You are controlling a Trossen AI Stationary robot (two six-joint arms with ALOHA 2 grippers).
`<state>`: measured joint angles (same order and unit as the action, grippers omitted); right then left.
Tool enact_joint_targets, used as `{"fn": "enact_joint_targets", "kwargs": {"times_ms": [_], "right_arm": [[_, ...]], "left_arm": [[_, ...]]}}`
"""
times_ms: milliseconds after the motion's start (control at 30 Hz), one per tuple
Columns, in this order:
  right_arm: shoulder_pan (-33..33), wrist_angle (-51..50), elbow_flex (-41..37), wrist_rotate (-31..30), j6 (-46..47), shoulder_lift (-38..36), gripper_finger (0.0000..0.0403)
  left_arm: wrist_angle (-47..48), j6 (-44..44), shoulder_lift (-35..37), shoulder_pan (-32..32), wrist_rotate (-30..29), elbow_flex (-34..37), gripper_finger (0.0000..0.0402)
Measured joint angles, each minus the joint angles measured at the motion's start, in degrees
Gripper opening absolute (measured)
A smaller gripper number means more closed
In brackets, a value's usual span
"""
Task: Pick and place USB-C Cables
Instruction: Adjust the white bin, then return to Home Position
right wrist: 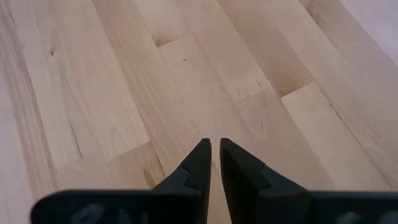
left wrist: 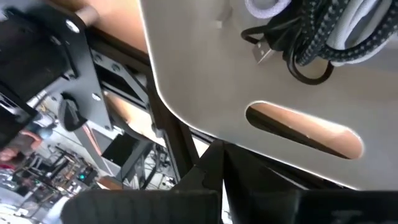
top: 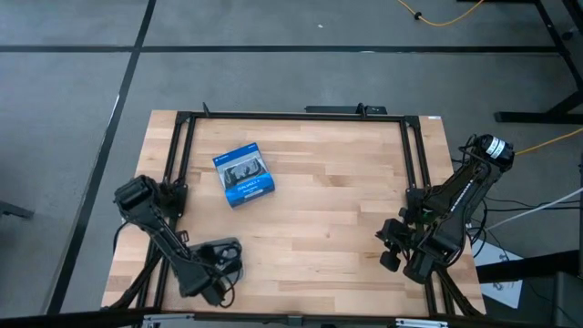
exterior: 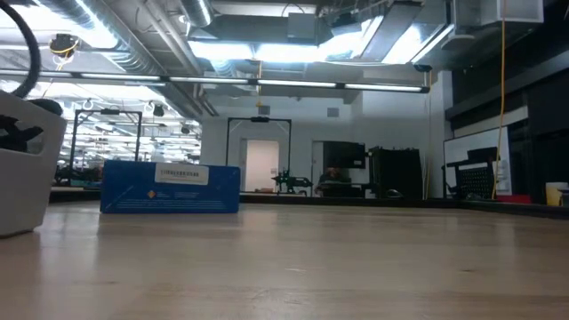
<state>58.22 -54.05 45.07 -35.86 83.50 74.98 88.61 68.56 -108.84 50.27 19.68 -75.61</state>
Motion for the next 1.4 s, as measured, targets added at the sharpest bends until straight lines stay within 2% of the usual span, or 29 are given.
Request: {"fn": "enact_joint_targets", "kwargs": {"times_ms": [767, 967, 1167, 1400], "right_arm": [[0.0, -0.2, 0.0, 0.1, -0.2, 0.0, 0.0041], [0.0, -0.7, 0.0, 0.1, -0.2, 0.0, 0.0041], [0.0, -0.8, 0.0, 0.1, -0.2, 0.0, 0.0041], [0.0, -1.2, 0.0, 0.1, -0.2, 0.0, 0.0041]], "left_arm": [[1.5, -9.4, 0.0, -7.4, -17.8, 0.4, 0.0], [1.4, -10.2, 0.0, -7.9, -18.6, 0.4, 0.0], [1.3, -8.8, 0.1, -7.8, -13.9, -1.0, 0.0], [1.3, -3.6, 5.9, -7.6, -15.0, -3.3, 0.0]]}}
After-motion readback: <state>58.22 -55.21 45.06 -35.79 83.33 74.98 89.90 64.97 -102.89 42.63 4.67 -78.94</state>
